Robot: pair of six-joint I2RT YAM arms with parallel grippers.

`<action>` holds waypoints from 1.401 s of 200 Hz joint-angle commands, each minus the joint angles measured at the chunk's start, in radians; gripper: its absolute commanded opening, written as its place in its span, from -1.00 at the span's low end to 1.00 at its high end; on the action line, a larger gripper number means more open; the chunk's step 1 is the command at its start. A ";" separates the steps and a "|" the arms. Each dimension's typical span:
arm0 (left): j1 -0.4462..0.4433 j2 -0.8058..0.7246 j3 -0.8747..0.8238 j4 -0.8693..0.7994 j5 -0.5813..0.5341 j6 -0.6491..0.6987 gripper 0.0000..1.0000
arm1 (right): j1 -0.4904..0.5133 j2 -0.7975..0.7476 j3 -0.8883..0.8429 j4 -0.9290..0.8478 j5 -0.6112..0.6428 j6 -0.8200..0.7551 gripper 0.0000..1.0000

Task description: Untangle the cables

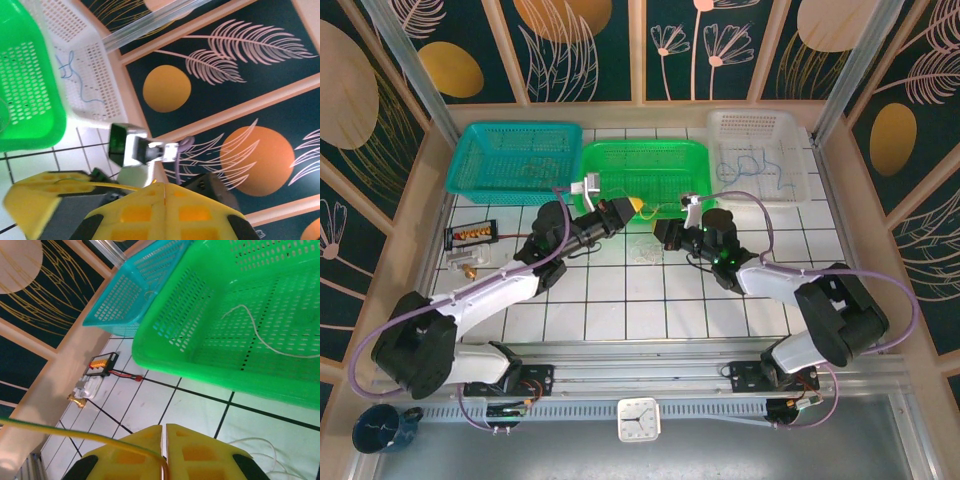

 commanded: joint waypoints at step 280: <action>0.686 0.307 0.523 -0.299 -0.336 0.464 -1.00 | -0.040 -0.357 -0.064 -0.410 0.143 -0.062 0.06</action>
